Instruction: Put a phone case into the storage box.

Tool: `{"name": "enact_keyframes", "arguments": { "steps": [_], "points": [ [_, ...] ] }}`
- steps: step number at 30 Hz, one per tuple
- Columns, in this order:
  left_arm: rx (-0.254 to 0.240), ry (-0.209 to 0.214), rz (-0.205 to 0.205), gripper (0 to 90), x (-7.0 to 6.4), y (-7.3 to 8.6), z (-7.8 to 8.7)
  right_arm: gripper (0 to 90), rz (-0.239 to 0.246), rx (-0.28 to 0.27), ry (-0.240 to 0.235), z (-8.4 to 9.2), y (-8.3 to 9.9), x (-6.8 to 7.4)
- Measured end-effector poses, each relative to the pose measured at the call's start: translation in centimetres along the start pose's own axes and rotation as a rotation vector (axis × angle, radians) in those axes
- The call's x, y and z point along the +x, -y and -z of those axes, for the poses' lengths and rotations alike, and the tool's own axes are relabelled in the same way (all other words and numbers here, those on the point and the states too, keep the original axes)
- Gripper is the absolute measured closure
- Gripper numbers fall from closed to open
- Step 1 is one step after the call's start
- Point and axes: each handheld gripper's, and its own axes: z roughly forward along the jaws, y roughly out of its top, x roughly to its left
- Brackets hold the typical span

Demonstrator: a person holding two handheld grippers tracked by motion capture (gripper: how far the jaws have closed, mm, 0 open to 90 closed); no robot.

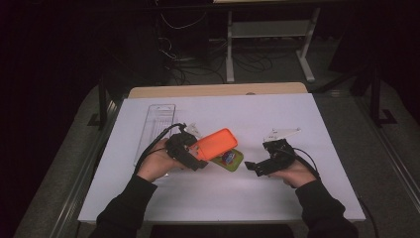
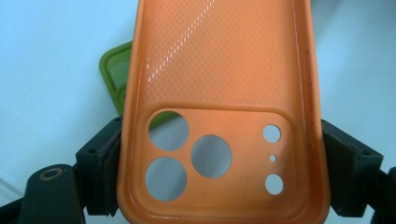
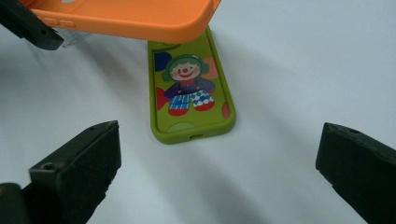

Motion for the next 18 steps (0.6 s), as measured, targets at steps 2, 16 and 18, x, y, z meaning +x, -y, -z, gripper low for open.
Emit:
{"name": "enact_keyframes", "arguments": {
  "steps": [2, 16, 18],
  "points": [
    [-0.012, 0.003, 0.021, 16.4, -0.2, 0.0, -0.2, 0.0, -0.019, -0.006, 0.013, -0.1, 0.3, 0.3],
    [-0.002, 0.004, 0.016, 16.4, -0.2, 0.1, -0.4, 0.0, -0.05, -0.065, 0.06, -1.3, 1.2, 0.6],
    [-0.001, 0.0, 0.022, 16.4, -0.3, 0.1, -0.4, 0.0, -0.044, -0.066, 0.068, -1.3, 1.2, 0.7]
  ]
}}
